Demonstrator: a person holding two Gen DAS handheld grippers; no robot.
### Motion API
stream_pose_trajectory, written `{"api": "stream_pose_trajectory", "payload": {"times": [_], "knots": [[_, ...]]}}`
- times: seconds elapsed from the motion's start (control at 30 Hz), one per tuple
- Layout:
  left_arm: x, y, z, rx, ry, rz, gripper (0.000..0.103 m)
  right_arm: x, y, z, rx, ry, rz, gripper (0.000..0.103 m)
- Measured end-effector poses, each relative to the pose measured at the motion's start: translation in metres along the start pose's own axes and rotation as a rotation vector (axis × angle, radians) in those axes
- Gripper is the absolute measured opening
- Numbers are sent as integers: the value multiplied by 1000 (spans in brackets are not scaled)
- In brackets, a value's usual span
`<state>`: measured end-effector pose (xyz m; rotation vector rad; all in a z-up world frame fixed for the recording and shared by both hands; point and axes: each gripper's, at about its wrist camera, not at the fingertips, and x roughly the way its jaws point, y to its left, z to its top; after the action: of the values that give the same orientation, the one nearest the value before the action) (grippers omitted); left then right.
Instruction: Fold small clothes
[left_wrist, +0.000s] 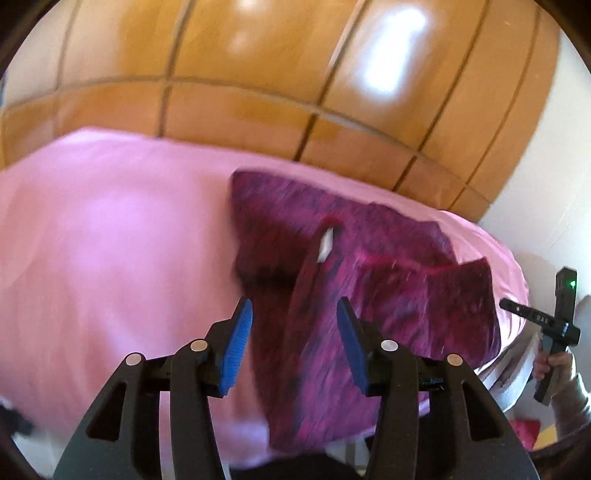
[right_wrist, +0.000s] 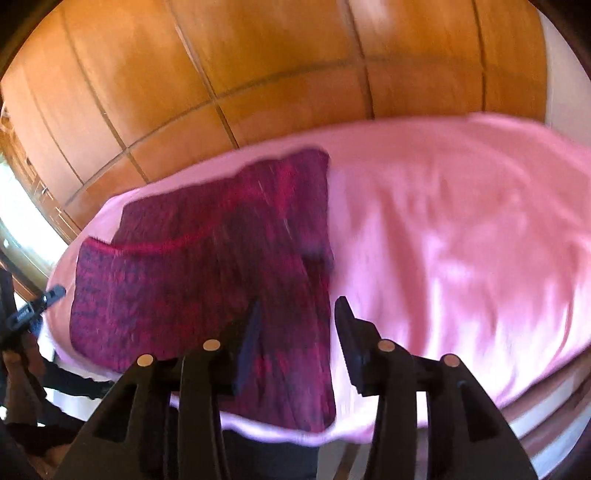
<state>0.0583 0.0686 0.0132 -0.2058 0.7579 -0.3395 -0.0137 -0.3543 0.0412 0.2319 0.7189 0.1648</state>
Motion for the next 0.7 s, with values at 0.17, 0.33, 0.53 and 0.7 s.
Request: {"api": "stream_pose_trajectory", "payload": {"times": [0.17,0.33,0.53,0.7], "knots": [[40,-22,20,97,35,-7,46,24,20,29,-124,-56,-43,41],[61,-18,14,102,63,-31,16,53,28,32,-171,-19,-19,19],[19,-1,-23,16,52,-135,14,30,12,4,-72,52,140,16],[32,5,-35,-12,80,-34,15,47,9,-3,-34,62,96,17]]}}
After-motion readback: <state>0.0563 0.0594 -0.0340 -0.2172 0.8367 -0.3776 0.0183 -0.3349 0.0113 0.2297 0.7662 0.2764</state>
